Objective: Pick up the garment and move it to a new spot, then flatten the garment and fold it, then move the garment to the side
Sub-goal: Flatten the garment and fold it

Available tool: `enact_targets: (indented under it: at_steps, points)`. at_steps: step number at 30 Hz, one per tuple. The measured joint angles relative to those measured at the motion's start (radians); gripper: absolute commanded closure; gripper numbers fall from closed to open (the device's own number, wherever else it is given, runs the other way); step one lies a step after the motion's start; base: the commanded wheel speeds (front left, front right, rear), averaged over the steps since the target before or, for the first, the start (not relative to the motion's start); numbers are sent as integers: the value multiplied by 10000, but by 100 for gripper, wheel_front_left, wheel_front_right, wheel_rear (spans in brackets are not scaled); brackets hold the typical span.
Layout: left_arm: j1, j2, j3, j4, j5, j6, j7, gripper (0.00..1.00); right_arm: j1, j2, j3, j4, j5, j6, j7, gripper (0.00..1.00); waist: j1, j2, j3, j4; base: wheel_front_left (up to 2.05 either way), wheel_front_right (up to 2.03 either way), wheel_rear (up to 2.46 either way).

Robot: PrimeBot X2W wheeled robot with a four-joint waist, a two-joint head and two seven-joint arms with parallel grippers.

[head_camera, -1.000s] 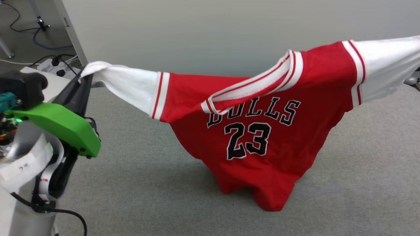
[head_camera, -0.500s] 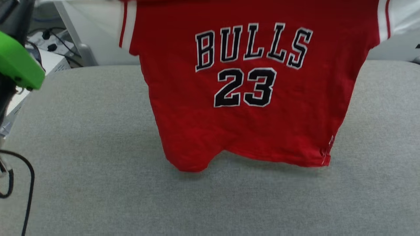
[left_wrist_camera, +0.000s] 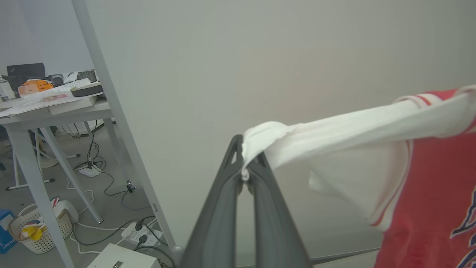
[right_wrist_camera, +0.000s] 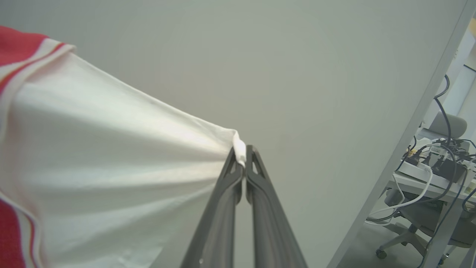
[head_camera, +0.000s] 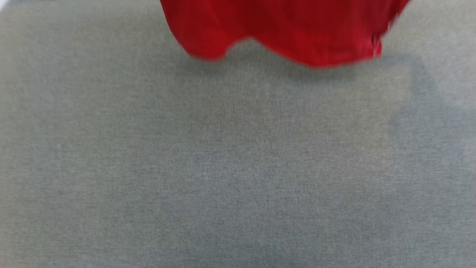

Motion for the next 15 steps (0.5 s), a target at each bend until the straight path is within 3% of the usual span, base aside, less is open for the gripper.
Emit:
enact_targets:
  at_steps: [7,15]
  points:
    - [-2604,-978,-219,2637,236,-245,-2021,100,-2615,502,-92,2383,-619,0,-771,100,2,0,1465,-1,0,0,0]
    - [-3824,-1521,-401,4826,545,-412,-3776,100,-3998,1045,-533,4412,-1544,2,-2075,100,1,0,2602,146,0,0,0]
